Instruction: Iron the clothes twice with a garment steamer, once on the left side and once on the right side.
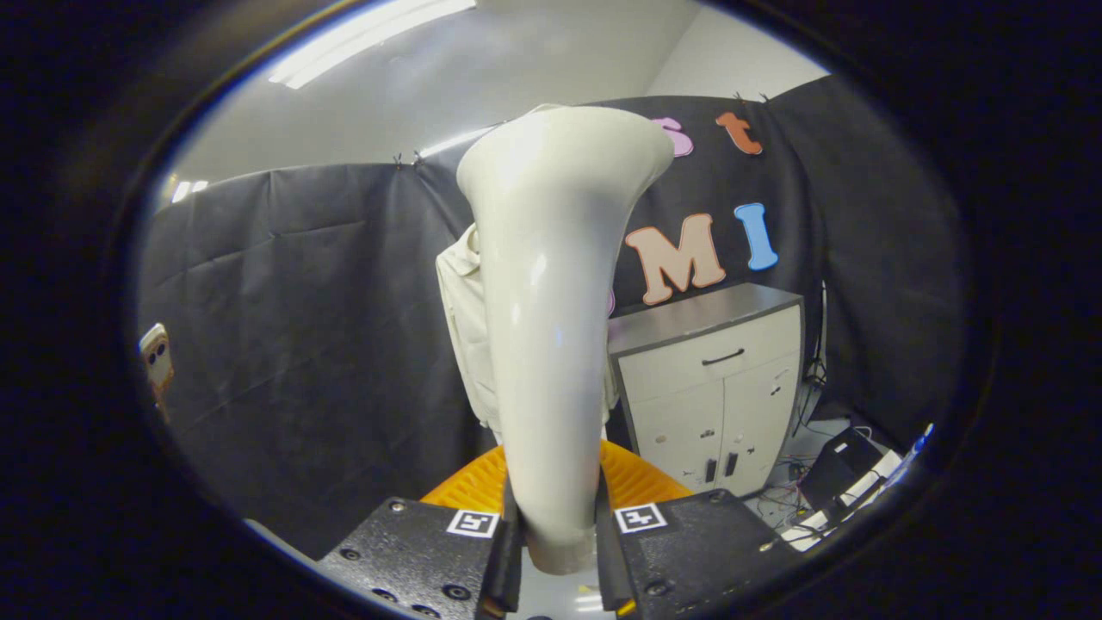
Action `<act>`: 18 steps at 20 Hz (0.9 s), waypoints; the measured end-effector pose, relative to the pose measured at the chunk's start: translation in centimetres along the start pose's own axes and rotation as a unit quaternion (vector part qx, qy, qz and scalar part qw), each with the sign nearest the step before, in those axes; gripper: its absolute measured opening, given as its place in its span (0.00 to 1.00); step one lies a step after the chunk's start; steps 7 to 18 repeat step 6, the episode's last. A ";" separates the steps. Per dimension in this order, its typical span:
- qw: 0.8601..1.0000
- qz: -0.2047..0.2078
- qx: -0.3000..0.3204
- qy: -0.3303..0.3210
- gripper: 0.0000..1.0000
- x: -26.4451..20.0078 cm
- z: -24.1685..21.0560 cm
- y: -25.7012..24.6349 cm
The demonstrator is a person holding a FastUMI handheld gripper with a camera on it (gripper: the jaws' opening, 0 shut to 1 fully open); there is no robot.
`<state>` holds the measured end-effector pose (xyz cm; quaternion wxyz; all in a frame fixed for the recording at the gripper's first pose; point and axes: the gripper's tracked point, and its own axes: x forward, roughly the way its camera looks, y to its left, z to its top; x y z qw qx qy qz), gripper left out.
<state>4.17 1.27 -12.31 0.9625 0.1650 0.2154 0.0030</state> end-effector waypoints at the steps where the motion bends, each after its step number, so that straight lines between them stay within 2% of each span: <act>1: 1.000 -0.004 0.005 -0.004 0.35 -0.2 0.2 -0.4; 6: 0.999 -0.030 0.009 -0.012 0.35 -1.0 1.1 -1.5; 18: 0.999 -0.030 0.009 -0.012 0.35 -1.0 1.1 -1.5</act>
